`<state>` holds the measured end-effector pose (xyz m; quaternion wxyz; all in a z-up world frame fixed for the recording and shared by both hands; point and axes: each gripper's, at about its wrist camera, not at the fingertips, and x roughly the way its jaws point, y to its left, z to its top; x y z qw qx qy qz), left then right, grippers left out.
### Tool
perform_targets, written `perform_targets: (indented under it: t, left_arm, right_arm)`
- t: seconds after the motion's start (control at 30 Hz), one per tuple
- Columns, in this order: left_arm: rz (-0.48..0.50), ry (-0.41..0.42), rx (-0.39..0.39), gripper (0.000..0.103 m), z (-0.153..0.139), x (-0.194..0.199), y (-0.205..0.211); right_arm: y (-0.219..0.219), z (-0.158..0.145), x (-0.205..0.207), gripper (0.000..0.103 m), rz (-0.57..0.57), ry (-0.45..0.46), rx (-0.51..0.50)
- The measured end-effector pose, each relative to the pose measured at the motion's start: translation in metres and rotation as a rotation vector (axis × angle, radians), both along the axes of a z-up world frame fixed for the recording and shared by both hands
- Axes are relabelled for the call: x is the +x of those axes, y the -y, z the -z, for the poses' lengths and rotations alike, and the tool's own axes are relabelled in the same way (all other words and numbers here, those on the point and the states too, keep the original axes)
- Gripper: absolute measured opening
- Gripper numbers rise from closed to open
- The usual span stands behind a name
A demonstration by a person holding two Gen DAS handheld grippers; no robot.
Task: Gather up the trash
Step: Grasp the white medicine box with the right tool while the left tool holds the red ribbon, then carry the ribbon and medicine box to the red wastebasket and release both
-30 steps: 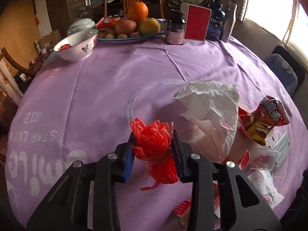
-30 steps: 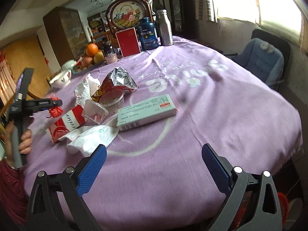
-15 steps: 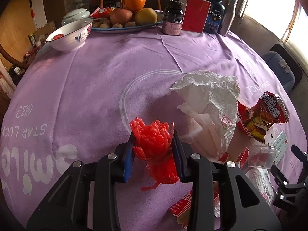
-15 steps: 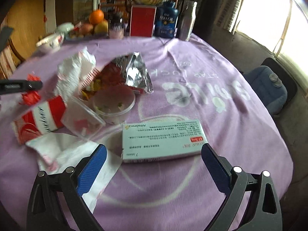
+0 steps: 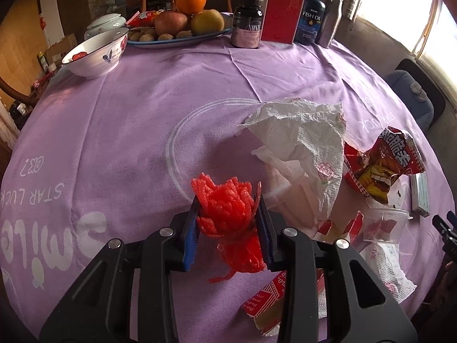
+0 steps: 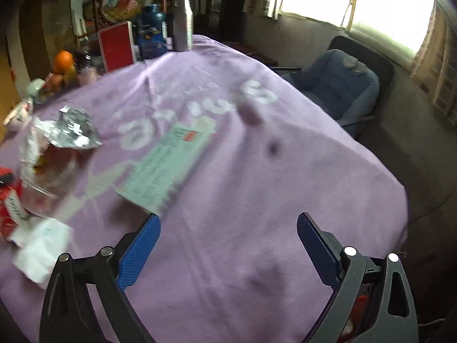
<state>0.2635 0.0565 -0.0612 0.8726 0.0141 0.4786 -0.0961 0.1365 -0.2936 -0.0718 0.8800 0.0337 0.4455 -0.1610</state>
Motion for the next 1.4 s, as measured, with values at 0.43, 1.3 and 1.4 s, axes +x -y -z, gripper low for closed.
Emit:
perform_targets:
  t: [0.43, 1.3, 1.4]
  left_arm:
    - [-0.008, -0.016, -0.032, 0.039, 0.0, 0.003, -0.006]
    - [-0.016, 0.055, -0.022, 0.033, -0.014, -0.006, -0.004]
    - [-0.021, 0.052, -0.038, 0.033, -0.015, -0.005, -0.007]
  right_arm:
    - [-0.025, 0.014, 0.054, 0.093, -0.085, -0.026, 0.128]
    - [-0.025, 0.018, 0.062, 0.051, -0.106, -0.054, 0.062]
    - [-0.029, 0.01, 0.054, 0.05, -0.092, 0.006, 0.021]
